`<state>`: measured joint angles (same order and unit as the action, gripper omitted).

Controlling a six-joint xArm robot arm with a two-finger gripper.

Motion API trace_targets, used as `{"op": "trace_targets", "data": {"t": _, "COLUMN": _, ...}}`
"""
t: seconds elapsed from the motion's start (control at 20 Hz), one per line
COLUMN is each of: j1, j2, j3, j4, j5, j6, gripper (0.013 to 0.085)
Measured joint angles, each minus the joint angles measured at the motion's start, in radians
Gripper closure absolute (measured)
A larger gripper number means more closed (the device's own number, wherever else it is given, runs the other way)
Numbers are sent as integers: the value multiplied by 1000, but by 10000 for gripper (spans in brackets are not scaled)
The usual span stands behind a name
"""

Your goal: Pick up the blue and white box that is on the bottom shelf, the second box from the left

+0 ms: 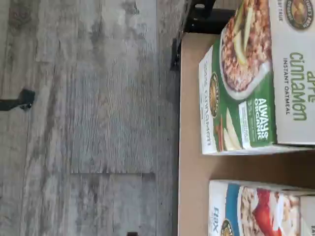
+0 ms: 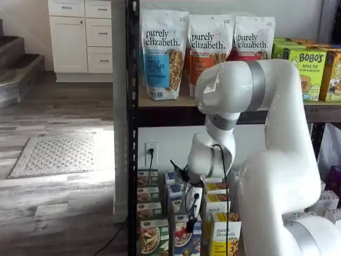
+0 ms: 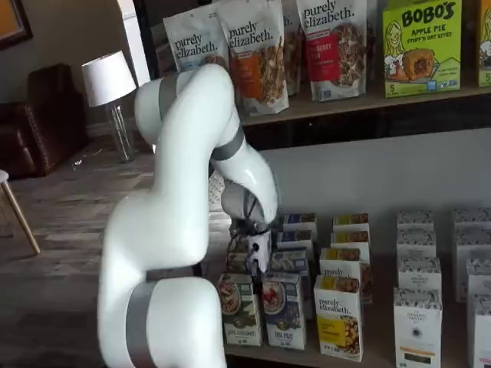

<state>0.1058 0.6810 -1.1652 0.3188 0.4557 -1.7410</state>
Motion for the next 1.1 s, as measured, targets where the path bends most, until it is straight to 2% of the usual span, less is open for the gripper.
{"op": "trace_targets", "data": {"t": 0.3, "j1": -3, "j2": -1, "j3": 18, "j4": 4, "j5": -46, "j6": -10, "gripper": 130}}
{"op": "trace_targets", "data": {"t": 0.55, "j1": 0, "j2": -4, "j3": 38, "j4": 89, "j5": -105, "j6": -87, "gripper": 130}}
{"op": "trace_targets", "data": {"t": 0.75, "j1": 0, "j2": 4, "j3": 33, "j4": 136, "j5": -112, "j6": -130, "gripper": 130}}
{"op": "trace_targets", "data": {"t": 0.9, "j1": 2, "j2": 12, "j3": 27, "j4": 167, "j5": -121, "j6": -157, "gripper": 130}}
{"op": "trace_targets", "data": {"t": 1.1, "j1": -3, "j2": 22, "j3": 11, "j4": 182, "j5": -114, "j6": -174, "gripper": 130}}
